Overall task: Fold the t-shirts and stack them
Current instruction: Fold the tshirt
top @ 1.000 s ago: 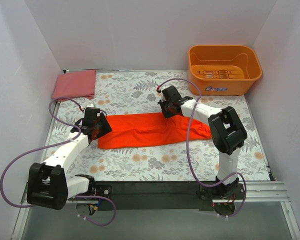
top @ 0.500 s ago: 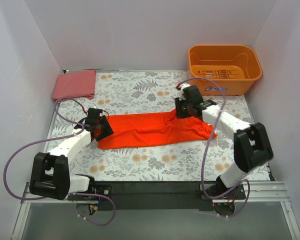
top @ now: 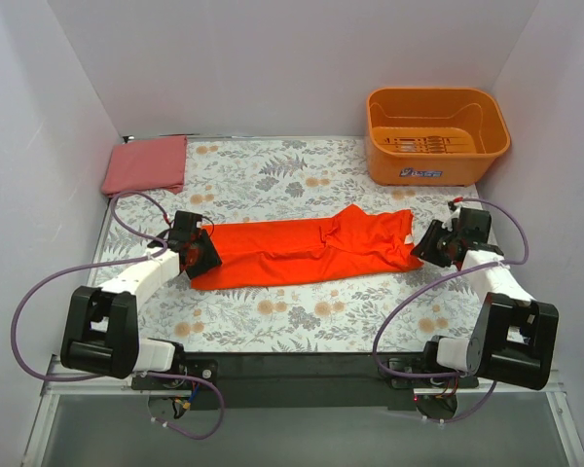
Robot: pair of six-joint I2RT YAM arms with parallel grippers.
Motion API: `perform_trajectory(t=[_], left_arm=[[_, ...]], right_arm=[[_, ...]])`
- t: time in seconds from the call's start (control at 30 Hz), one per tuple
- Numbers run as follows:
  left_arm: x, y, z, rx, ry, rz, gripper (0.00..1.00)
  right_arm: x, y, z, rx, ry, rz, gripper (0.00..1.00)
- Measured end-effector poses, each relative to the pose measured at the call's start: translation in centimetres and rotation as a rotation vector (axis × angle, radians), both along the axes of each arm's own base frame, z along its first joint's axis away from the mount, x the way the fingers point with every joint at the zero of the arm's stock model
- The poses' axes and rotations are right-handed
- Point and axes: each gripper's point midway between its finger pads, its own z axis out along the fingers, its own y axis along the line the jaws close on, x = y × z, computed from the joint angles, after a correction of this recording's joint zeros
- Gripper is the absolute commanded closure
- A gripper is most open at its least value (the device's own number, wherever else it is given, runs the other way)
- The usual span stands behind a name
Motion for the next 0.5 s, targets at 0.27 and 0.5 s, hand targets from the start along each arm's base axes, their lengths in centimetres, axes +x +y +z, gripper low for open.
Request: perform_trajectory(t=[0.27, 0.5], left_arm=[[-0.3, 0.2, -0.6, 0.011, 0.026, 0.004, 0.57], [-0.3, 0.5, -0.6, 0.026, 0.026, 0.012, 0.57]], right_arm=[[0.9, -0.8, 1.1, 0.069, -0.066, -0.025, 0.61], [-0.4, -0.8, -1.2, 0.093, -0.012, -0.023, 0.66]])
